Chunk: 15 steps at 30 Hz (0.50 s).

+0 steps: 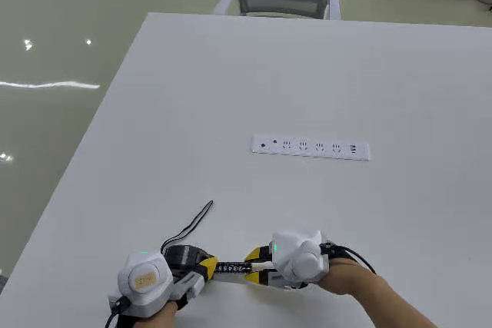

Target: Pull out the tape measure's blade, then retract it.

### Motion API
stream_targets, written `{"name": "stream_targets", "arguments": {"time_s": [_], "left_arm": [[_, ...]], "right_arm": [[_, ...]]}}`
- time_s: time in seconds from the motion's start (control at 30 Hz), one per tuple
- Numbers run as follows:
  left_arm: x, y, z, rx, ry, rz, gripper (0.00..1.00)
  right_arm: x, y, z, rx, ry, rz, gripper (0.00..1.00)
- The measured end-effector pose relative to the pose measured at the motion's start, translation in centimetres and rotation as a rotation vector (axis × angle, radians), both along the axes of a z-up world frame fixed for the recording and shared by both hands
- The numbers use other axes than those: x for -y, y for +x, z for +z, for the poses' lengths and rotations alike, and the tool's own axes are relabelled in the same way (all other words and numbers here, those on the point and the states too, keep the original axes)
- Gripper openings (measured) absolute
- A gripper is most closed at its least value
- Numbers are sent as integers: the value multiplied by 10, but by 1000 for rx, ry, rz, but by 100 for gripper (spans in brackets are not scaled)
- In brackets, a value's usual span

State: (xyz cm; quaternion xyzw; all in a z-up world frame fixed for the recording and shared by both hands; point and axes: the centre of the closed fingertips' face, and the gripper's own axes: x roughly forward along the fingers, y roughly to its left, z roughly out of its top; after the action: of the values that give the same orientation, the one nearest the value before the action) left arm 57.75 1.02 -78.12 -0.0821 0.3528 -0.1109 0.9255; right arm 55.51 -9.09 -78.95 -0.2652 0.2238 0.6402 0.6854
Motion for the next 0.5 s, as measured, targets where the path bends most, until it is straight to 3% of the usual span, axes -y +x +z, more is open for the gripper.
{"name": "stream_targets", "arguments": {"time_s": [0.5], "left_arm": [[0,1,-1,-1,1,-3,61]], "right_arm": [[-5,0,2,7,5,11,14]]}}
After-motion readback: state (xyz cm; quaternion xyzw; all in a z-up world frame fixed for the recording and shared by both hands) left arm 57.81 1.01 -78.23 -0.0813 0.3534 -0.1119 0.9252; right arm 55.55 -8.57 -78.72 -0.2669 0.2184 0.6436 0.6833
